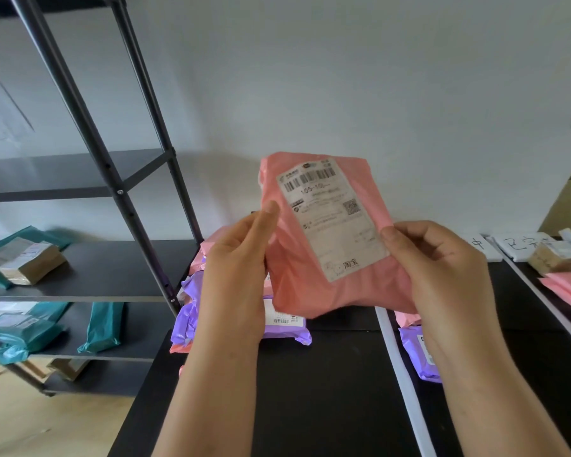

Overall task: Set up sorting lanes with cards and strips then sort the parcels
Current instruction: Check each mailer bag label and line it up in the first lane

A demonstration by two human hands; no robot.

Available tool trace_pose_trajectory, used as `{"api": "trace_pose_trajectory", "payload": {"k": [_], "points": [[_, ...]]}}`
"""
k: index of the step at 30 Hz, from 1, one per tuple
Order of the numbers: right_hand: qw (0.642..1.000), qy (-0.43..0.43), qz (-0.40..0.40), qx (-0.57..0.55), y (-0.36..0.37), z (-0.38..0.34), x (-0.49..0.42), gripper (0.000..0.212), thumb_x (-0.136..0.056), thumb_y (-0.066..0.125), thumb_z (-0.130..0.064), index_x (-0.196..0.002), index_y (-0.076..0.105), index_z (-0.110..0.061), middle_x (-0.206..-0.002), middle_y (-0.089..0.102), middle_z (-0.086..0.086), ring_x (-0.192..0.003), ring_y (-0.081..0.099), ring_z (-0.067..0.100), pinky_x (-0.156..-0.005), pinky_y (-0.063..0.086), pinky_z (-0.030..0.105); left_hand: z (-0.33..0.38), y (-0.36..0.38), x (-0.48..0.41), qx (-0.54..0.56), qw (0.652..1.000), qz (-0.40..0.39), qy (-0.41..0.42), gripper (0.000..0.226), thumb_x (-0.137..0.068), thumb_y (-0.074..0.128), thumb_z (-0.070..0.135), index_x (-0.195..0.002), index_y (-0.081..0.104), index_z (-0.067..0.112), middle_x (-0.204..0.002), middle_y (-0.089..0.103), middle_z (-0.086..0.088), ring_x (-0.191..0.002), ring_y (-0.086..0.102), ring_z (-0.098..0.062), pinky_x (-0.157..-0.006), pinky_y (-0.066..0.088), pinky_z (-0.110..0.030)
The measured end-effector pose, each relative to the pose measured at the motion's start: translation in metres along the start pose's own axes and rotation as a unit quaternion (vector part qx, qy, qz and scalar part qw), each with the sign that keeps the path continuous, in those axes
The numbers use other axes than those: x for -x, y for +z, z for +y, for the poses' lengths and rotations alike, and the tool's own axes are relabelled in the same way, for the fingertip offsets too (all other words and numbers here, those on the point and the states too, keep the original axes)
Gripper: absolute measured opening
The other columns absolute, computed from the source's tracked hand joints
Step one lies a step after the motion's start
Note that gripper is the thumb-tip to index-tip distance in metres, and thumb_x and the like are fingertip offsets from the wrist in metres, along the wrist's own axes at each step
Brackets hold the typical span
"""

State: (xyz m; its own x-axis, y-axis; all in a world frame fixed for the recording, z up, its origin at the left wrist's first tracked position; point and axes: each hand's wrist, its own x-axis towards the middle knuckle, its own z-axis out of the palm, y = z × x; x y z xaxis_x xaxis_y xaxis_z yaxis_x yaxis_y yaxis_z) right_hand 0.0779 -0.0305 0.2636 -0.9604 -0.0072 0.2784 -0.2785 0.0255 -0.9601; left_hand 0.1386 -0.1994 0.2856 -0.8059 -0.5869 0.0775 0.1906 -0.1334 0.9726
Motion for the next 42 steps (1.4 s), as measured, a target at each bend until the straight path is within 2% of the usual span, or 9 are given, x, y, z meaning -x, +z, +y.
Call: {"api": "trace_pose_trajectory", "payload": {"k": [11, 15, 19, 22, 25, 29, 34, 39, 42], "points": [[0.996, 0.034, 0.042, -0.067, -0.003, -0.012, 0.004, 0.009, -0.090, 0.070, -0.022, -0.082, 0.073, -0.022, -0.082, 0.076, -0.009, -0.082, 0.074, 0.008, -0.075, 0.057, 0.033, -0.006, 0.000, -0.001, 0.032, 0.999, -0.015, -0.040, 0.032, -0.065, 0.080, 0.034, -0.084, 0.078, 0.008, -0.097, 0.076, -0.017, -0.092, 0.071, -0.035, -0.084, 0.056, -0.046], [0.982, 0.122, -0.021, -0.143, -0.005, -0.016, 0.002, 0.010, -0.091, 0.067, -0.020, -0.090, 0.075, -0.014, -0.091, 0.078, 0.003, -0.089, 0.075, 0.020, -0.079, 0.058, 0.037, -0.005, 0.001, -0.004, 0.149, 0.983, -0.030, -0.105, 0.061, -0.071, 0.077, 0.019, -0.117, 0.059, -0.016, -0.125, 0.061, -0.032, -0.120, 0.057, -0.047, -0.106, 0.043, -0.058], [0.945, 0.213, -0.082, -0.235, -0.006, -0.013, -0.003, 0.026, -0.092, 0.062, -0.021, -0.111, 0.072, -0.006, -0.107, 0.075, 0.012, -0.102, 0.072, 0.028, -0.093, 0.053, 0.041, -0.009, 0.003, -0.007, 0.204, 0.968, -0.024, -0.142, 0.063, -0.074, 0.074, 0.010, -0.129, 0.054, -0.013, -0.139, 0.049, -0.033, -0.129, 0.050, -0.046, -0.111, 0.038, -0.059], [0.909, 0.257, -0.107, -0.309, -0.003, -0.008, -0.006, 0.029, -0.095, 0.058, -0.017, -0.118, 0.070, -0.005, -0.119, 0.071, 0.015, -0.113, 0.068, 0.028, -0.104, 0.048, 0.041, -0.011, 0.001, -0.009, 0.202, 0.964, -0.025, -0.173, 0.037, -0.068, 0.075, 0.010, -0.102, 0.074, -0.004, -0.116, 0.069, -0.025, -0.110, 0.066, -0.039, -0.098, 0.053, -0.051], [0.876, 0.289, -0.123, -0.367, -0.002, 0.000, -0.009, 0.033, -0.095, 0.057, -0.014, -0.125, 0.068, -0.004, -0.127, 0.067, 0.017, -0.124, 0.061, 0.030, -0.115, 0.037, 0.045, -0.012, 0.000, -0.010, 0.208, 0.957, -0.023, -0.199, 0.005, -0.063, 0.076, 0.011, -0.065, 0.080, 0.009, -0.095, 0.076, -0.014, -0.076, 0.075, -0.024, -0.066, 0.062, -0.034], [0.852, 0.311, -0.113, -0.407, 0.000, 0.006, -0.010, 0.029, -0.087, 0.063, -0.011, -0.112, 0.075, -0.004, -0.124, 0.069, 0.015, -0.121, 0.063, 0.029, -0.114, 0.039, 0.042, -0.017, -0.003, -0.012, 0.236, 0.941, -0.008, -0.242, 0.002, -0.065, 0.078, 0.008, -0.063, 0.079, 0.008, -0.096, 0.076, -0.013, -0.071, 0.074, -0.020, -0.063, 0.062, -0.029], [0.868, 0.328, -0.057, -0.367, 0.003, 0.004, -0.010, 0.019, -0.084, 0.069, -0.012, -0.070, 0.081, -0.012, -0.105, 0.070, 0.010, -0.097, 0.068, 0.025, -0.101, 0.046, 0.037, -0.017, -0.005, -0.011, 0.259, 0.931, -0.012, -0.257, 0.005, -0.061, 0.078, 0.006, -0.066, 0.079, 0.006, -0.099, 0.076, -0.014, -0.070, 0.071, -0.019, -0.060, 0.056, -0.023], [0.878, 0.290, -0.103, -0.367, 0.001, 0.005, -0.008, 0.027, -0.093, 0.059, -0.013, -0.114, 0.073, -0.003, -0.119, 0.071, 0.015, -0.116, 0.066, 0.029, -0.109, 0.044, 0.043, -0.016, -0.005, -0.010, 0.241, 0.942, -0.022, -0.234, 0.006, -0.065, 0.077, 0.006, -0.070, 0.080, 0.004, -0.109, 0.073, -0.018, -0.084, 0.074, -0.025, -0.083, 0.059, -0.036], [0.948, 0.217, -0.074, -0.219, -0.003, 0.004, -0.005, 0.019, -0.094, 0.062, -0.017, -0.107, 0.071, -0.005, -0.104, 0.076, 0.012, -0.099, 0.072, 0.026, -0.091, 0.055, 0.038, -0.018, -0.009, -0.007, 0.138, 0.976, -0.043, -0.163, 0.022, -0.079, 0.073, 0.014, -0.096, 0.073, -0.001, -0.122, 0.067, -0.022, -0.107, 0.067, -0.032, -0.101, 0.051, -0.049]]}}
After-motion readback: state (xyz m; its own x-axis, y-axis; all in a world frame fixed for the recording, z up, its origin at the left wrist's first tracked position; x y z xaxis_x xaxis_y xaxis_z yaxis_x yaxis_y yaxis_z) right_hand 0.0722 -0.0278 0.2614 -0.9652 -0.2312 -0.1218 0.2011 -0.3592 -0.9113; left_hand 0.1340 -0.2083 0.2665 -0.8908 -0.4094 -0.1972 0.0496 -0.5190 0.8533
